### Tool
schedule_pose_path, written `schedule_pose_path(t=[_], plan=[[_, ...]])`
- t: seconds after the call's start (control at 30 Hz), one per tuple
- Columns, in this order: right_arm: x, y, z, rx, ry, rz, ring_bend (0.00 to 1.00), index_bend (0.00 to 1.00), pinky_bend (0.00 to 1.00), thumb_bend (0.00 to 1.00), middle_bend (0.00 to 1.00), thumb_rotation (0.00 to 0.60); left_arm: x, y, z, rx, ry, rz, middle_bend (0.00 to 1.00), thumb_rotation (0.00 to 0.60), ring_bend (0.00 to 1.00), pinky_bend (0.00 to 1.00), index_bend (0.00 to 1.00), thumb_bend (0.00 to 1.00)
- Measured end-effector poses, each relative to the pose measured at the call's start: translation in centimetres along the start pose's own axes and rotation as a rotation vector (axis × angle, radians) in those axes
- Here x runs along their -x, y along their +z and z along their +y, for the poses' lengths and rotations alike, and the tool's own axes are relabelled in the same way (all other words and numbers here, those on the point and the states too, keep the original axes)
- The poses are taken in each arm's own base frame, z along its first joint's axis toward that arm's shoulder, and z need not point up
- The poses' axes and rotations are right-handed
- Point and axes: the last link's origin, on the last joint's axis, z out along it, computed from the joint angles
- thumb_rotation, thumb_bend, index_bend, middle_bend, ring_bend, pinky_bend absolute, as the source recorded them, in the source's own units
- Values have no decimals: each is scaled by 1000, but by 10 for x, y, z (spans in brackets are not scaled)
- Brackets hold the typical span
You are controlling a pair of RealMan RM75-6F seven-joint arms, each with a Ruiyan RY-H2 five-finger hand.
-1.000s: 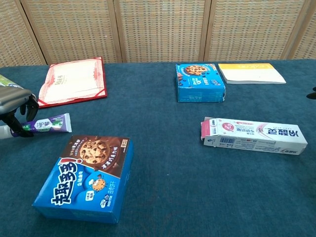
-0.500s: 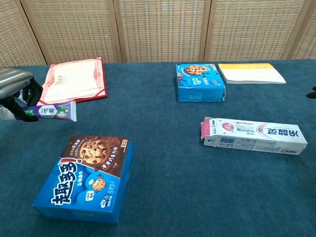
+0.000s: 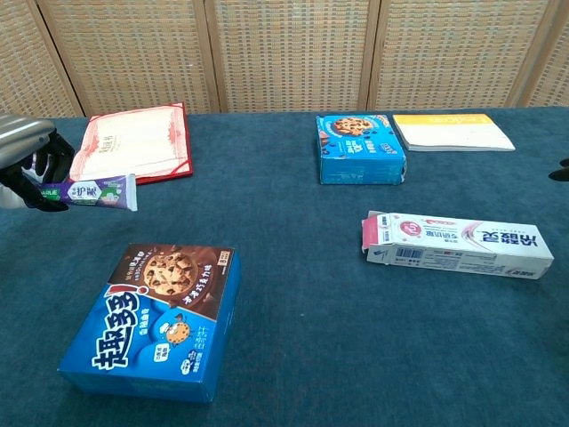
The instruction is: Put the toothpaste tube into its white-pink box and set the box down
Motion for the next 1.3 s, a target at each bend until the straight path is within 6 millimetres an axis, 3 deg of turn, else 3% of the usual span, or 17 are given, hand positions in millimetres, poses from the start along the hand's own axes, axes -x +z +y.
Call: schedule_pose_path(t=[0.23,0.53,0.73,0.97,1.17,1.3], plan=[[0,3,-1,1,3,0,0,0,0,107,0,600,-7,1,-3,15,13,19,654,600,511,459,862,344],[-13,26,-13,31,-6,-20,0,8,0,107,0,600,-32,-2,-8,62,4,70,654,600,511,458,862,343],[-23,57,-30,74,-30,-84,0,8,0,107,0,600,-49,-4,-8,88,2,93,654,600,511,459,863,343],[-28,95,-53,120,-47,-176,0,9,0,107,0,600,-53,-5,-6,99,3,96,654,600,511,459,862,344],[-23,118,-78,118,-38,-241,0,15,0,107,0,600,-56,-5,-7,98,6,100,654,600,511,459,862,343],[-14,128,-81,129,-46,-278,0,46,0,107,0,600,-57,-5,-8,97,9,101,654,600,510,459,862,344]])
